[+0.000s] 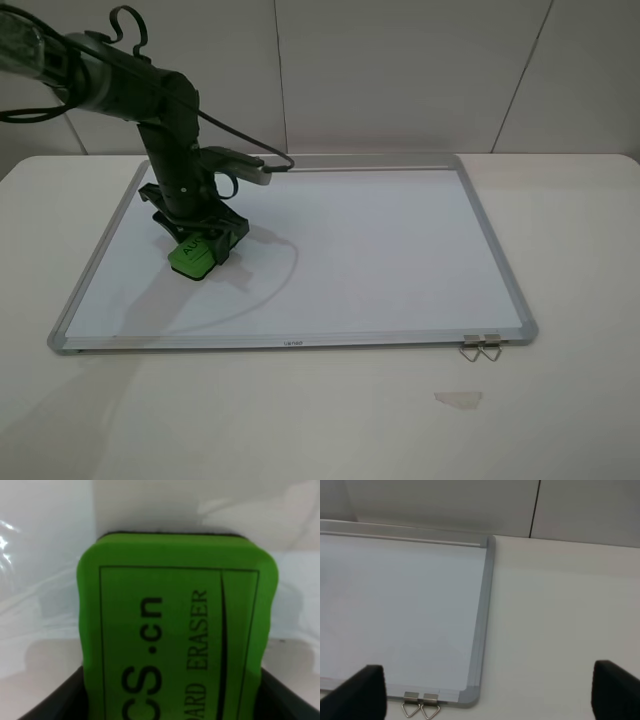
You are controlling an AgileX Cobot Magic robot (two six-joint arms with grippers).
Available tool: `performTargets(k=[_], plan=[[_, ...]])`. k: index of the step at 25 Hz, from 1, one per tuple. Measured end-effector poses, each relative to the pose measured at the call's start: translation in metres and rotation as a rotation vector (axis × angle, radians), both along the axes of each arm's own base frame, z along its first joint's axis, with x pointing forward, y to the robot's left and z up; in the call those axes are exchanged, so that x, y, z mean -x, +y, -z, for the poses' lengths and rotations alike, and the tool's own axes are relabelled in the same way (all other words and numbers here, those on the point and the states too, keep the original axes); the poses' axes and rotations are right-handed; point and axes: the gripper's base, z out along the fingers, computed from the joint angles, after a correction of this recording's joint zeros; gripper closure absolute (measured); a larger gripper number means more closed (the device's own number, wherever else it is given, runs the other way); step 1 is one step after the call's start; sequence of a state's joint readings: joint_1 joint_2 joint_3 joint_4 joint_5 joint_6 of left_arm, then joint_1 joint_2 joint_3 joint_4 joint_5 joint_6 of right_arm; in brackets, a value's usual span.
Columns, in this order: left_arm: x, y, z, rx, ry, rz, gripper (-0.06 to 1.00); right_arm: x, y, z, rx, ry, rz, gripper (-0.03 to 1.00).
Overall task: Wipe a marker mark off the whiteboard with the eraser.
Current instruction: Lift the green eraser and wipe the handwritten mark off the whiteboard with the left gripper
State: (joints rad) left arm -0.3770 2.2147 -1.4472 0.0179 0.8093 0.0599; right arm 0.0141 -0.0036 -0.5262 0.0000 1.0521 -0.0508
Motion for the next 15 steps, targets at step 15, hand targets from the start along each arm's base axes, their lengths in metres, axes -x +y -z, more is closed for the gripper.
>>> performTargets(k=[15], plan=[[0.032,-0.07,0.0,0.102,0.018,0.14,0.35,0.0,0.0,0.0,0.0,0.0,0.0,0.15]])
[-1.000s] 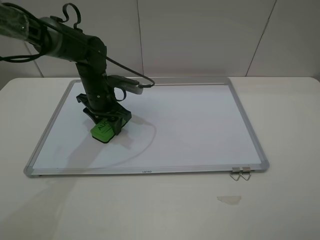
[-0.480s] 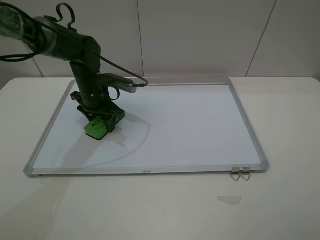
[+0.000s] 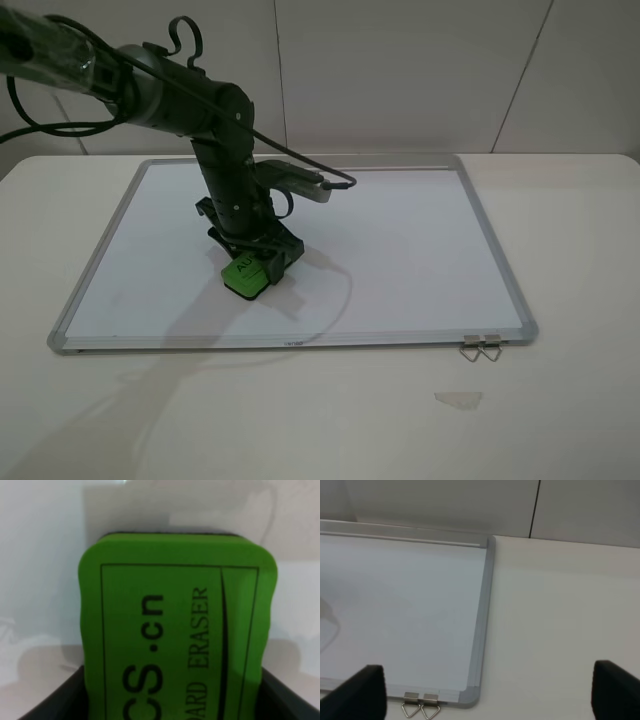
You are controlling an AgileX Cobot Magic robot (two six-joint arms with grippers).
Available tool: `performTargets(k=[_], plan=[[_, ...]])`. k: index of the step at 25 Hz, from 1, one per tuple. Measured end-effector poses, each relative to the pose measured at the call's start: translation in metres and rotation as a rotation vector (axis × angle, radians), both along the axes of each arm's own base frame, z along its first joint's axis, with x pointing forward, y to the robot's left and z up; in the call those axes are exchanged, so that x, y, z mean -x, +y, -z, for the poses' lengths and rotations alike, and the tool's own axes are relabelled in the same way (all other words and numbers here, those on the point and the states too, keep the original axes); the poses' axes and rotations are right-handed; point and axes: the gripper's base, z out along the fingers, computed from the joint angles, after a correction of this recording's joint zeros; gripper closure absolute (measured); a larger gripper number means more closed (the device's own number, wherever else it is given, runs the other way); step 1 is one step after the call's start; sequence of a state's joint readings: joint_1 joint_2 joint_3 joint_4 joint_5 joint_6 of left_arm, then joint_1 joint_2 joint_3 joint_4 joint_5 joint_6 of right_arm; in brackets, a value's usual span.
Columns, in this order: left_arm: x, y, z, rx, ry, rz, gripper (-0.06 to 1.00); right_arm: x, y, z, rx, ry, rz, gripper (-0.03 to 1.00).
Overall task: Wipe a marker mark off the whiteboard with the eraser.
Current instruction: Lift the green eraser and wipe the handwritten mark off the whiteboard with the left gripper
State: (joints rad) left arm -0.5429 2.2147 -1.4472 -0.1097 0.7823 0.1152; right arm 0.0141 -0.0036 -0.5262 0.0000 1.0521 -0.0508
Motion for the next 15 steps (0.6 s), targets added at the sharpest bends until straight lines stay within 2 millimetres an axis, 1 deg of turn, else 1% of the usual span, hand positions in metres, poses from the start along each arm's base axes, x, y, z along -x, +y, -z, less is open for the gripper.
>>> performTargets(k=[3,6,11,15], plan=[[-0.004,0.005,0.0,0.016,0.007,-0.037,0.35,0.0,0.0,0.0,0.0,0.0,0.0,0.15],[-0.013,0.02,0.0,0.024,0.004,-0.088,0.35,0.0,0.0,0.0,0.0,0.0,0.0,0.15],[-0.035,0.067,0.0,-0.005,-0.016,-0.177,0.35,0.0,0.0,0.0,0.0,0.0,0.0,0.15],[-0.046,0.1,0.0,-0.043,-0.025,-0.231,0.35,0.0,0.0,0.0,0.0,0.0,0.0,0.15]])
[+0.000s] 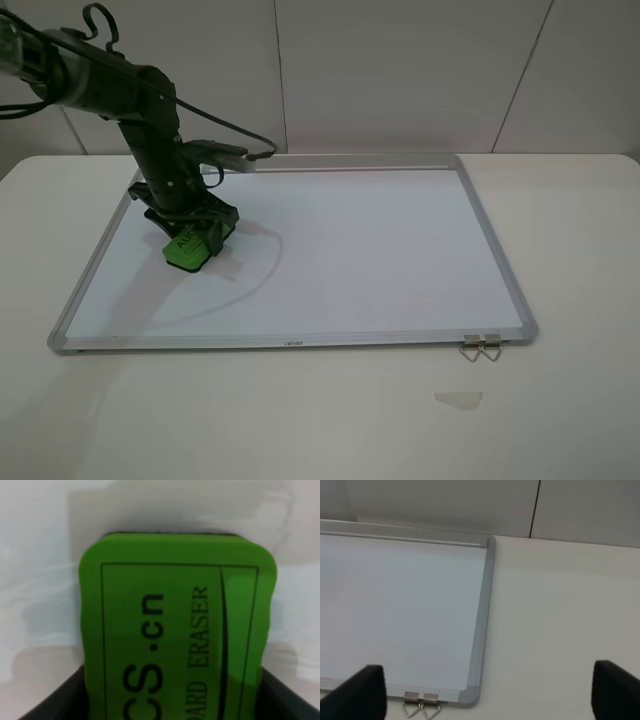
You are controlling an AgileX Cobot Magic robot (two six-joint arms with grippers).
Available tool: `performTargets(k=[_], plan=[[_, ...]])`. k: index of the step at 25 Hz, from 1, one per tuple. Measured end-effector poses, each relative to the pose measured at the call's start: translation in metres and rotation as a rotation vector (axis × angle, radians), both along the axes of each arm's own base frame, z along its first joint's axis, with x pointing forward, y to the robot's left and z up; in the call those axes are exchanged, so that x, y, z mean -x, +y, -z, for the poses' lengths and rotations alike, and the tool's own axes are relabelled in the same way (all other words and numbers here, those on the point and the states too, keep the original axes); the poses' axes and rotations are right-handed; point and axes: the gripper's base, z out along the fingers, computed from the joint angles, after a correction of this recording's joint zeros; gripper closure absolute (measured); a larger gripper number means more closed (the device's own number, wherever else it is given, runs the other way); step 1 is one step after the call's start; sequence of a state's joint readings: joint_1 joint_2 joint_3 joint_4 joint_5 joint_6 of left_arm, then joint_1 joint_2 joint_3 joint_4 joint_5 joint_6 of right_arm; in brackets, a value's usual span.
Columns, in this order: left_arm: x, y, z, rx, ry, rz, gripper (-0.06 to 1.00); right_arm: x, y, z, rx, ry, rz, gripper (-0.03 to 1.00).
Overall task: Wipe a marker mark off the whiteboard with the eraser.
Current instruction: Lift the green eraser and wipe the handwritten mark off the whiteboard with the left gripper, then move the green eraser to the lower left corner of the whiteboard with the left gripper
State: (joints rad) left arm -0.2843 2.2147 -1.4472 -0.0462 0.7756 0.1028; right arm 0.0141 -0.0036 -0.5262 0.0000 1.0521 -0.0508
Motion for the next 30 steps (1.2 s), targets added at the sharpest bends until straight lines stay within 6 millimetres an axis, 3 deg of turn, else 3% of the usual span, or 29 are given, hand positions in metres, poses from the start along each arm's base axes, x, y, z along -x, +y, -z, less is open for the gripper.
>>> performTargets(k=[4,10,12,21,30], plan=[[-0.003,0.018,0.0,-0.018,0.016,-0.044,0.35,0.0,0.0,0.0,0.0,0.0,0.0,0.15],[-0.001,0.011,0.0,-0.027,0.016,-0.023,0.35,0.0,0.0,0.0,0.0,0.0,0.0,0.15],[0.002,0.003,0.0,-0.042,0.017,0.013,0.35,0.0,0.0,0.0,0.0,0.0,0.0,0.15],[0.033,-0.07,0.0,-0.048,0.025,0.209,0.35,0.0,0.0,0.0,0.0,0.0,0.0,0.15],[0.036,-0.077,-0.009,-0.03,0.009,0.165,0.35,0.0,0.0,0.0,0.0,0.0,0.0,0.15]])
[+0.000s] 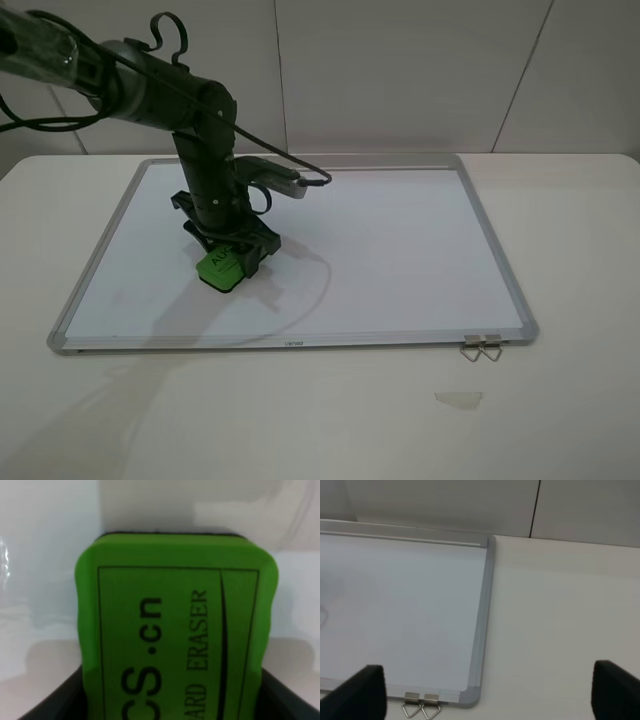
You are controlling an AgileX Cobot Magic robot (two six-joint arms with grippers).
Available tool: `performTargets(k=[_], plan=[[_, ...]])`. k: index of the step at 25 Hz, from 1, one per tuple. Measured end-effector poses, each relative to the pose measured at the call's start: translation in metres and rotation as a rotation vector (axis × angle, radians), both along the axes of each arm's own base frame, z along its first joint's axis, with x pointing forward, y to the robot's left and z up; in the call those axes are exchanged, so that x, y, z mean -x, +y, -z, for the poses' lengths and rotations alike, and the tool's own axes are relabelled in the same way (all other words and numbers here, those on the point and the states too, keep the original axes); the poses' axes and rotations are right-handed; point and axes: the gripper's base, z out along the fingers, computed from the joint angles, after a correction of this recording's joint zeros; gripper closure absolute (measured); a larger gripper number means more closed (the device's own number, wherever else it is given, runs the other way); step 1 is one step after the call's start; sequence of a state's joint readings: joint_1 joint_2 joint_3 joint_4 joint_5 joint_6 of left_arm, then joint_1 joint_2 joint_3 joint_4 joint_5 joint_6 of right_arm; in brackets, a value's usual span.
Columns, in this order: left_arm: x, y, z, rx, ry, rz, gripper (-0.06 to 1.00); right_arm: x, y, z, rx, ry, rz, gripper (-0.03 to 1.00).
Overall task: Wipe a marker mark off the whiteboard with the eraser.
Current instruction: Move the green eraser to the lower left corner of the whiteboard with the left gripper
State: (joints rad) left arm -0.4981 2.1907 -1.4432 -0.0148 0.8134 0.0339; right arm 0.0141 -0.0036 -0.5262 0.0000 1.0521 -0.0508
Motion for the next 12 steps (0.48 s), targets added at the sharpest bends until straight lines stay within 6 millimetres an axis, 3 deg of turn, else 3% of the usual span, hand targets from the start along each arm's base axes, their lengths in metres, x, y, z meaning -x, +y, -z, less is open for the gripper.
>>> performTargets(k=[2,6,12], plan=[[0.0,-0.001,-0.013,0.015,-0.014,-0.021,0.35,0.0,0.0,0.0,0.0,0.0,0.0,0.15],[-0.002,0.004,-0.059,0.068,-0.097,-0.096,0.35,0.0,0.0,0.0,0.0,0.0,0.0,0.15],[0.002,0.033,-0.098,0.06,-0.084,-0.288,0.35,0.0,0.0,0.0,0.0,0.0,0.0,0.15]])
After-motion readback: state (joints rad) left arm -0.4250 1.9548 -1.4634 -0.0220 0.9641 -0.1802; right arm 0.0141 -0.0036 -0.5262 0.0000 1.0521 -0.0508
